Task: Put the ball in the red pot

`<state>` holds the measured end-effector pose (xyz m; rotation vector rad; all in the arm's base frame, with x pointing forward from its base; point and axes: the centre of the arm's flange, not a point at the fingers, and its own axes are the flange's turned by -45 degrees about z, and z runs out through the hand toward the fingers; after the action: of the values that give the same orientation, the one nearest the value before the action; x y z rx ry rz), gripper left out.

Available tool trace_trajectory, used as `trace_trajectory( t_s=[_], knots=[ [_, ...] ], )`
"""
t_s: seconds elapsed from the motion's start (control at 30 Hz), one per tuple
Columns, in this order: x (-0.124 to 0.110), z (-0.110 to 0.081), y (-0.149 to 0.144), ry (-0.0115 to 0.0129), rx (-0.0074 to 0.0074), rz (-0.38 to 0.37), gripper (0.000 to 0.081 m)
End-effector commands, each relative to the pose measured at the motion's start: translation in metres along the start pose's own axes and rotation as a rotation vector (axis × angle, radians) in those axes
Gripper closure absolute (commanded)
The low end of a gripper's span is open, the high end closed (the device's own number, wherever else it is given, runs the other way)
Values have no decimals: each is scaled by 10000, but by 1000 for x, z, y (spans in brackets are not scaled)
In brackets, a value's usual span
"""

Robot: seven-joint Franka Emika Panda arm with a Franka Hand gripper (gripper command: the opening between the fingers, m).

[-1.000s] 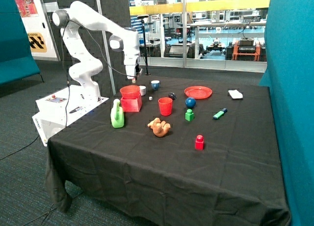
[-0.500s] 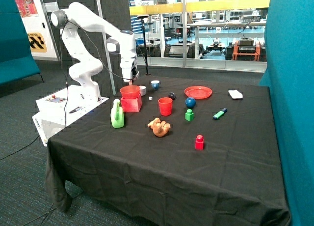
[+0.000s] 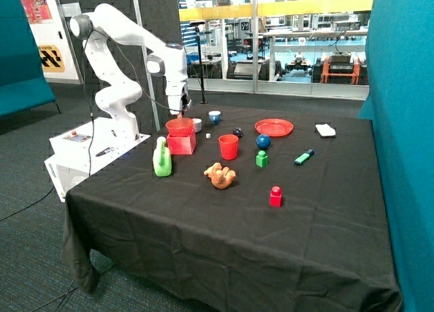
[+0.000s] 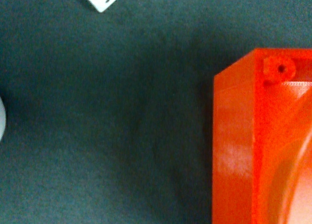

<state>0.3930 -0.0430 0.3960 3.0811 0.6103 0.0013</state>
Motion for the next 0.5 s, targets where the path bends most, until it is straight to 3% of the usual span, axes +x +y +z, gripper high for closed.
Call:
trace_trajectory(
  t_s=[0.0, 0.47],
  knots=[
    [1, 9, -1, -7, 8, -70, 494],
    [4, 16, -7, -7, 8, -116, 499]
  ],
)
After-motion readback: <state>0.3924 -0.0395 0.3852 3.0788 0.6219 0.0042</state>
